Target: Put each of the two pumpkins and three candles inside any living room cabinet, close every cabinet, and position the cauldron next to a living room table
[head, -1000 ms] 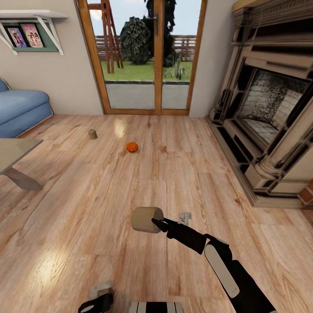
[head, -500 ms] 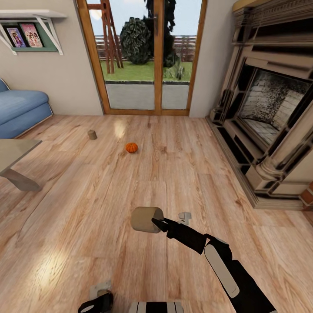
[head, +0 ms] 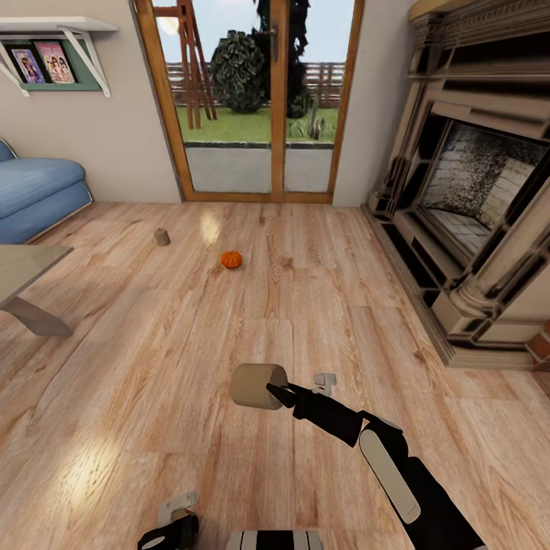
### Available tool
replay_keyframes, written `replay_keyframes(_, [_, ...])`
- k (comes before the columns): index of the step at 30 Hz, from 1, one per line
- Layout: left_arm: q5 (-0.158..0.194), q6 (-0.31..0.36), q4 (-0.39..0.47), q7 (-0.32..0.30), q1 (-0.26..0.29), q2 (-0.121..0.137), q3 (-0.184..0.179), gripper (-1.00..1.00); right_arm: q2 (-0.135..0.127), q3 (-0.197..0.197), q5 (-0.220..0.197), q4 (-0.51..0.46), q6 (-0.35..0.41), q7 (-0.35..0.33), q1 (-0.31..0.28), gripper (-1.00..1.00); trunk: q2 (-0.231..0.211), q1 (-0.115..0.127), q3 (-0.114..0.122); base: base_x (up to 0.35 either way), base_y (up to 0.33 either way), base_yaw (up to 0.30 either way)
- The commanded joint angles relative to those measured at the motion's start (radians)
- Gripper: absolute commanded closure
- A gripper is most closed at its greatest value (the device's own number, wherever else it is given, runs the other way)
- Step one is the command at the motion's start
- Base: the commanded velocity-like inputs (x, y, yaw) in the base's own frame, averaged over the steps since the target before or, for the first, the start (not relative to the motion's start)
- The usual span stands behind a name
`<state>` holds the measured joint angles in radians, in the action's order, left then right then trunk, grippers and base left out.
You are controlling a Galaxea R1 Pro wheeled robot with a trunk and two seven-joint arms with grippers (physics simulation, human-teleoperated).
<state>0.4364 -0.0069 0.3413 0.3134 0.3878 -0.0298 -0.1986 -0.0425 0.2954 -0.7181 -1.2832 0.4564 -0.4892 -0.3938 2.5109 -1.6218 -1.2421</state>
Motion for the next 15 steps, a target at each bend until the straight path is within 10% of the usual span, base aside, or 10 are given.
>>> replay_keyframes(1, [0.008, -0.001, 0.001, 0.007, 0.000, 0.001, -0.008, -1.00, -0.001, 0.001, -0.009, -0.001, 0.006, 0.001, -0.001, 1.00, 0.000, 0.000, -0.001, 0.002, 0.000, 0.000])
replay_keyframes(15, [0.007, -0.001, 0.001, 0.007, 0.000, 0.001, -0.007, -1.00, -0.001, 0.001, -0.009, -0.001, 0.006, 0.001, -0.001, 1.00, 0.001, -0.002, -0.020, 0.000, 0.000, 0.000])
